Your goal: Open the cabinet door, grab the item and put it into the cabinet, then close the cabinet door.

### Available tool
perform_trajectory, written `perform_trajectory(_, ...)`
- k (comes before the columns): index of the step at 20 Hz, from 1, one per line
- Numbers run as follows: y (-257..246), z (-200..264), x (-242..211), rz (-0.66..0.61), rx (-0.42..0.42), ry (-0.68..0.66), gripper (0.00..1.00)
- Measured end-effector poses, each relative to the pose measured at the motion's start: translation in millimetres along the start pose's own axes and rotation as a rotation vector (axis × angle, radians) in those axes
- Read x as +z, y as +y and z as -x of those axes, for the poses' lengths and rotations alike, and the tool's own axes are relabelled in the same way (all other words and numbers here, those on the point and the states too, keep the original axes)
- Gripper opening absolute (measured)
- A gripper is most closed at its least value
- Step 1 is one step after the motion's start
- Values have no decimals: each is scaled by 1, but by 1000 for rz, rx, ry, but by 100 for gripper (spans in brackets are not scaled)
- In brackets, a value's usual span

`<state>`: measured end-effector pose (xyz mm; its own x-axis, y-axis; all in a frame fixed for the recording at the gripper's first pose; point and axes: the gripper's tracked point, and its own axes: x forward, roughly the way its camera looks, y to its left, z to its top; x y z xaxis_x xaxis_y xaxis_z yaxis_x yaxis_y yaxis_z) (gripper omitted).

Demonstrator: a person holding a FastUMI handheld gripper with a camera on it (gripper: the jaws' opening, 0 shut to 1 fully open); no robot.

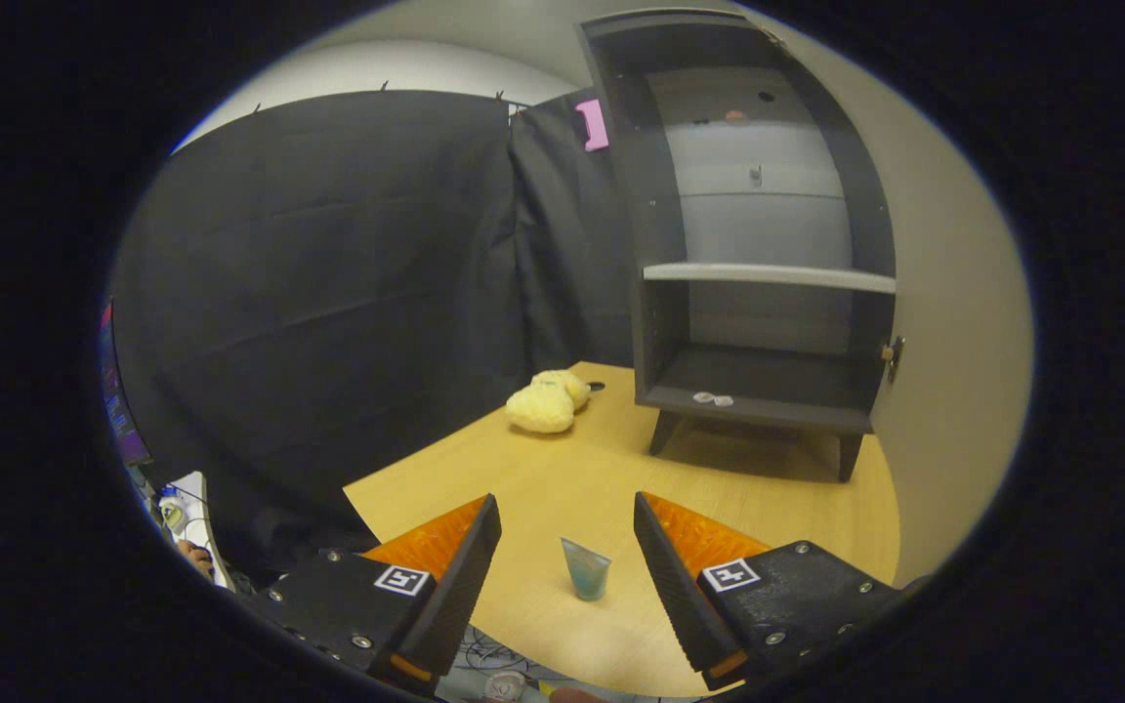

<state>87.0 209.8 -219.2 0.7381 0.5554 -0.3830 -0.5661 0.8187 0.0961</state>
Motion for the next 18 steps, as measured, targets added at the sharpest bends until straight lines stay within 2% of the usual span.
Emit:
perform_trajectory(5, -14, -37, -49, -67, -106, 27, 86)
perform_trajectory(11, -9, -50, -79, -140, -130, 60, 84)
perform_trajectory(13, -5, -55, -80, -132, -112, 54, 78)
perform_trajectory(15, 3, -62, -78, -78, -90, 48, 63)
perform_trajectory(16, 3, -65, -80, -60, -82, 51, 53)
perform_trajectory(18, 1, -62, -80, -52, -69, 52, 51)
